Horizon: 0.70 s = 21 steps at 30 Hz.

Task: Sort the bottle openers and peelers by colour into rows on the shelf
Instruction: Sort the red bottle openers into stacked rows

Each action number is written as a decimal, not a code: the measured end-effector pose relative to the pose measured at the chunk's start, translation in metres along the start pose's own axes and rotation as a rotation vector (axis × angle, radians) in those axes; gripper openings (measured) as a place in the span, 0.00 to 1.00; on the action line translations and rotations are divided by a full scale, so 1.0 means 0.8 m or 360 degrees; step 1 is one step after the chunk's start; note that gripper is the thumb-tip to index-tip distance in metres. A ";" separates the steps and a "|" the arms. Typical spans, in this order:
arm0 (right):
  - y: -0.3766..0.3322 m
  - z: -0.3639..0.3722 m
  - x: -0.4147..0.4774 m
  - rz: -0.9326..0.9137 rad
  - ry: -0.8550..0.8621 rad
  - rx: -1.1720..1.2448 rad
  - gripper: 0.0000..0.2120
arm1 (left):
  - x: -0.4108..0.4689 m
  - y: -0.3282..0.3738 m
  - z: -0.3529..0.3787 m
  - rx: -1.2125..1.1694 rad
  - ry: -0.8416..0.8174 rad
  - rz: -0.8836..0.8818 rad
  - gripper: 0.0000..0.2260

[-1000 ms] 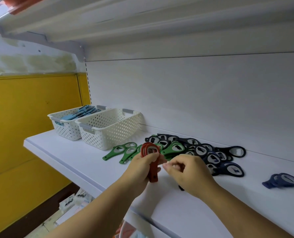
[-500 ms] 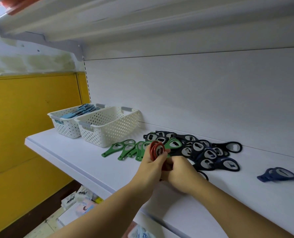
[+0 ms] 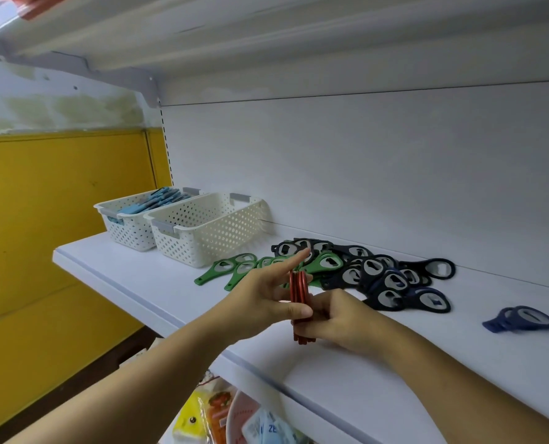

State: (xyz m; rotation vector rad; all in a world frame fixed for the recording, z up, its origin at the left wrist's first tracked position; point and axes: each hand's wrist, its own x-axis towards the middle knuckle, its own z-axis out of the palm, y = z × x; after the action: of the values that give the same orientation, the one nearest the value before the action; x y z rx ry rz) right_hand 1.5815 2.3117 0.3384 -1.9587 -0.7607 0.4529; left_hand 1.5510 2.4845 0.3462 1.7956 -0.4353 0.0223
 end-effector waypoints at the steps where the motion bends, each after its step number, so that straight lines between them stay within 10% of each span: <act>1: 0.000 0.002 -0.001 0.0003 -0.0002 -0.0053 0.08 | -0.003 -0.004 0.000 0.0071 0.0026 0.0022 0.35; 21: 0.003 0.033 0.008 0.0026 0.0108 -0.0396 0.08 | -0.036 -0.021 -0.003 0.0119 0.0300 0.0169 0.21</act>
State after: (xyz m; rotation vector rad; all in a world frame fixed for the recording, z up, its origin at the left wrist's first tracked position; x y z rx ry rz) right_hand 1.5712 2.3321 0.3233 -2.2010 -0.7884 0.3115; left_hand 1.5301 2.4981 0.3244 1.8222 -0.3978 0.2829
